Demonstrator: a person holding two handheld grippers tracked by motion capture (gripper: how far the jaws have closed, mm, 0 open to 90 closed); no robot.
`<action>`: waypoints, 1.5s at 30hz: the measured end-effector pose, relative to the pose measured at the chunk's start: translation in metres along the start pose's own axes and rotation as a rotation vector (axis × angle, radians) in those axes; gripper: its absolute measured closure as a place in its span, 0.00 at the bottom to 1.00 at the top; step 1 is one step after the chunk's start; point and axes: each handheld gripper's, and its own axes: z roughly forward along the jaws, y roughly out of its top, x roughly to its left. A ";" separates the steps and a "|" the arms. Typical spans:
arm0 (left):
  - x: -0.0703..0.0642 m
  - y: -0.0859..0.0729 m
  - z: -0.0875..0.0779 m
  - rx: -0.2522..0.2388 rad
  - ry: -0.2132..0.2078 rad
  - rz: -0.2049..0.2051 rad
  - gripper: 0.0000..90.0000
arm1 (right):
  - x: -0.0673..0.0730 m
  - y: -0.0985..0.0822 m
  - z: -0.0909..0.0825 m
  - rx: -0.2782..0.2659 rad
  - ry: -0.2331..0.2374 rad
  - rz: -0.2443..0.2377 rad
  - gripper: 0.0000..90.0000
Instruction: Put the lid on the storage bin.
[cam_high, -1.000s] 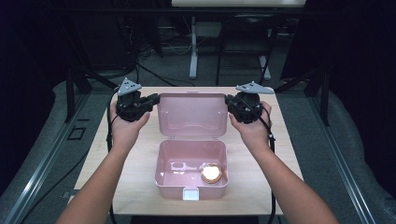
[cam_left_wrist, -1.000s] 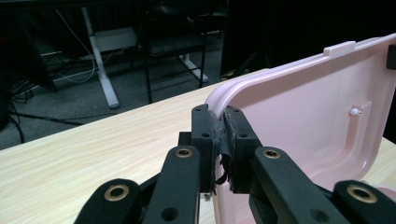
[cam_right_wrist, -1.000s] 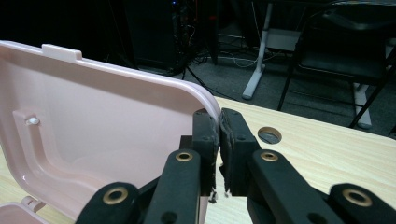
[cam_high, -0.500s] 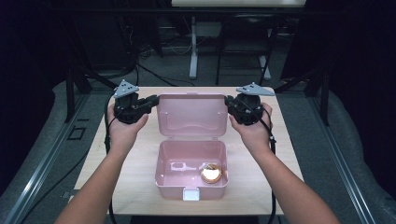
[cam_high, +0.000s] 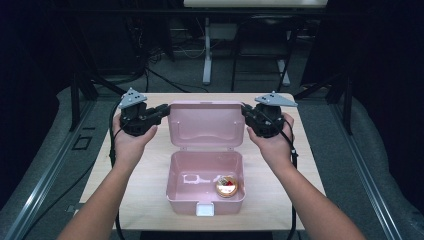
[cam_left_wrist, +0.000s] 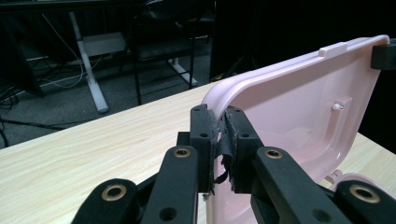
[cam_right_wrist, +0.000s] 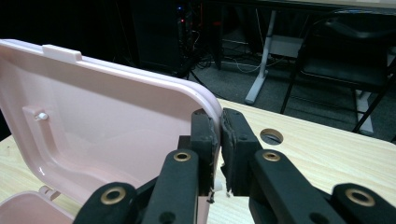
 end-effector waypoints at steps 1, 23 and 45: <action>0.000 0.000 0.000 -0.002 0.001 0.002 0.92 | 0.000 0.000 -0.001 -0.001 -0.001 0.000 0.93; -0.001 -0.003 -0.008 -0.008 -0.028 -0.005 0.92 | 0.003 -0.001 -0.010 -0.001 0.019 -0.016 0.91; -0.007 -0.006 -0.020 -0.008 -0.046 0.006 0.91 | 0.006 -0.004 -0.022 -0.013 0.040 -0.031 0.89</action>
